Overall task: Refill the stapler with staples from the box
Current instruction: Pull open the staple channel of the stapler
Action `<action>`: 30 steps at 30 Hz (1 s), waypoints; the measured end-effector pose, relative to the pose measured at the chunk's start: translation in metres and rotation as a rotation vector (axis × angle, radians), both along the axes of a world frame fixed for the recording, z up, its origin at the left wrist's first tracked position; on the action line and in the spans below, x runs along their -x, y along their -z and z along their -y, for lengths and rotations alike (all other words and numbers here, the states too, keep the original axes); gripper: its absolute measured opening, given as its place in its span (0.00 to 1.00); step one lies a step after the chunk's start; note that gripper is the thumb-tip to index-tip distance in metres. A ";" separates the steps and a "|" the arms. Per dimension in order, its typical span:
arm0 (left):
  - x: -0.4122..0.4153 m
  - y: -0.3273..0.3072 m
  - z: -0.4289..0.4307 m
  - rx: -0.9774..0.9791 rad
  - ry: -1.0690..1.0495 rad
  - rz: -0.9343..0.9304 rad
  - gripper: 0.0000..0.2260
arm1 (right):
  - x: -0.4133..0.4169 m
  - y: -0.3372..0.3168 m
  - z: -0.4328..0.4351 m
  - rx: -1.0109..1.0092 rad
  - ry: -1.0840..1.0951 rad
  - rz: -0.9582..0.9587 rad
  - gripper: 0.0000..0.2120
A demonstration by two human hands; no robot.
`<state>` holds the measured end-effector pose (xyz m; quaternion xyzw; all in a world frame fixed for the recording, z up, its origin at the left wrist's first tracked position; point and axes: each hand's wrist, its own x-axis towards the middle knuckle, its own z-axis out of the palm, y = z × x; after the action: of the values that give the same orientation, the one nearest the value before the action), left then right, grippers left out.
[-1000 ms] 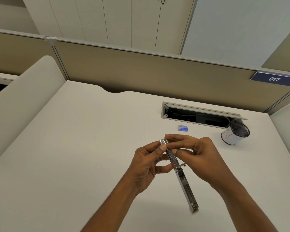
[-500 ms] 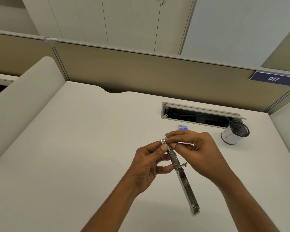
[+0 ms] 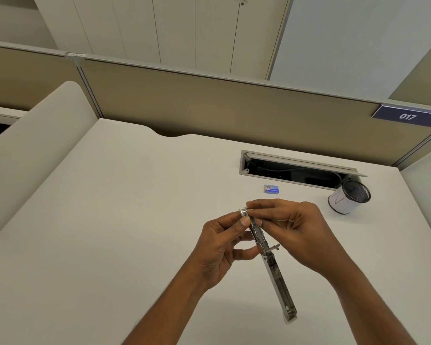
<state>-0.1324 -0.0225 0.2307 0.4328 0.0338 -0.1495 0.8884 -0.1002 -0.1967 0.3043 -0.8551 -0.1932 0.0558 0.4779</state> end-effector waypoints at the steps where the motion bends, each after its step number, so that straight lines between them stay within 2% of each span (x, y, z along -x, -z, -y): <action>1: 0.000 0.000 0.000 0.003 -0.001 -0.002 0.18 | 0.000 0.000 0.001 -0.004 -0.003 0.007 0.12; 6: 0.000 0.000 0.000 0.002 -0.003 -0.003 0.19 | 0.003 0.000 0.000 -0.032 0.001 -0.001 0.12; 16: 0.001 -0.001 -0.001 -0.006 -0.014 -0.030 0.18 | 0.004 -0.001 0.002 -0.061 0.004 -0.170 0.15; 24: 0.002 0.002 0.002 0.006 -0.016 -0.042 0.18 | 0.008 0.001 0.004 -0.097 0.019 -0.196 0.15; 30: 0.002 0.001 0.002 0.046 -0.002 -0.028 0.21 | 0.011 0.005 0.010 -0.322 0.089 -0.270 0.11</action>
<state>-0.1342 -0.0241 0.2301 0.4103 0.0434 -0.1554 0.8976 -0.1114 -0.2071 0.2989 -0.7603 -0.0959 0.1170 0.6317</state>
